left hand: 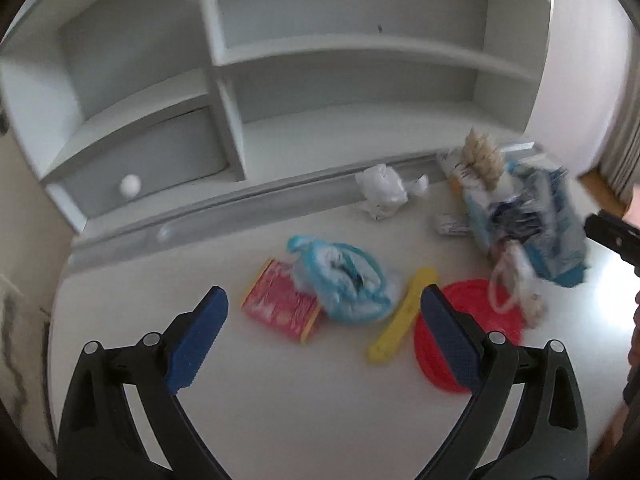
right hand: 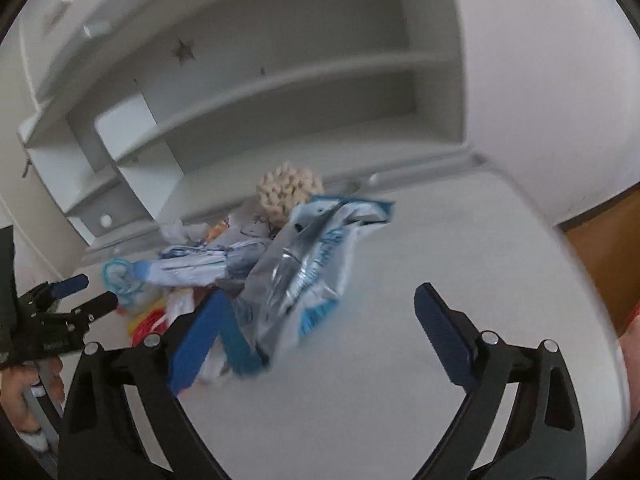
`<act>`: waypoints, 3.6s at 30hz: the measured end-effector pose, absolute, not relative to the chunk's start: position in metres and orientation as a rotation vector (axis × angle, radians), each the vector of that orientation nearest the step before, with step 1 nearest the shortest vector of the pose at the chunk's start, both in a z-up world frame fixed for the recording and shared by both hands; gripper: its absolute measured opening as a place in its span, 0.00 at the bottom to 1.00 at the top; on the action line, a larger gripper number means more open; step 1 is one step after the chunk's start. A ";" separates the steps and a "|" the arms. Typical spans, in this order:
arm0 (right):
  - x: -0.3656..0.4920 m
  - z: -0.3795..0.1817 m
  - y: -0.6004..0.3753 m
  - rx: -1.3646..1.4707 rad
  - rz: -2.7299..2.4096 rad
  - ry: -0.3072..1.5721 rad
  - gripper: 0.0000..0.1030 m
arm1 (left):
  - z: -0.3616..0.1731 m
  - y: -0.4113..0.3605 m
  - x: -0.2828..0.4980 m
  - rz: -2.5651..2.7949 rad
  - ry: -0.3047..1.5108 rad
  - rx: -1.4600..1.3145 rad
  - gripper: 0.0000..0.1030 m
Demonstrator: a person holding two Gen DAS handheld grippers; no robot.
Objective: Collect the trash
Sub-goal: 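Grasp the blue-white wrapper with the right gripper while the left grasps the blue cloth, then carry wrapper and cloth to the bin and open both grippers over it, then grasp the pink candy box with the left gripper while the right grasps a printed wrapper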
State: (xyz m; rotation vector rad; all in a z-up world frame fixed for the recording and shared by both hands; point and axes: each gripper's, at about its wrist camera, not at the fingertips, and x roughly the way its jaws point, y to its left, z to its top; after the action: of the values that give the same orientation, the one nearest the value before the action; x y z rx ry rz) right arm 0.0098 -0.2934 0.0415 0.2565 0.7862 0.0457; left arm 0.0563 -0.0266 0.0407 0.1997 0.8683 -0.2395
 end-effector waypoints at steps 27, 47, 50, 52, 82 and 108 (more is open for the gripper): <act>-0.121 0.095 -0.388 0.394 -0.020 0.555 0.29 | 0.138 -0.137 -0.050 -0.577 0.645 0.243 0.16; -0.328 0.043 -0.563 0.479 -0.445 0.609 0.29 | 0.084 -0.384 -0.221 -1.119 0.703 0.502 0.16; -0.328 0.004 -0.585 0.534 -0.462 0.690 0.29 | 0.049 -0.415 -0.239 -1.163 0.764 0.579 0.16; -0.327 -0.027 -0.597 0.587 -0.461 0.749 0.29 | 0.019 -0.430 -0.245 -1.182 0.830 0.622 0.16; -0.307 -0.234 -0.622 0.837 -0.453 1.237 0.71 | -0.200 -0.485 -0.230 -1.141 1.258 0.685 0.85; -0.227 0.037 -0.480 0.207 -0.547 0.560 0.93 | 0.074 -0.125 -0.056 -0.326 0.649 0.251 0.93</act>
State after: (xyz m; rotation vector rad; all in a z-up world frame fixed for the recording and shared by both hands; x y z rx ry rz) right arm -0.2269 -0.4796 0.0366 0.2068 0.5598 -0.5474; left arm -0.0560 -0.1251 0.0740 0.2511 0.6487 -0.3262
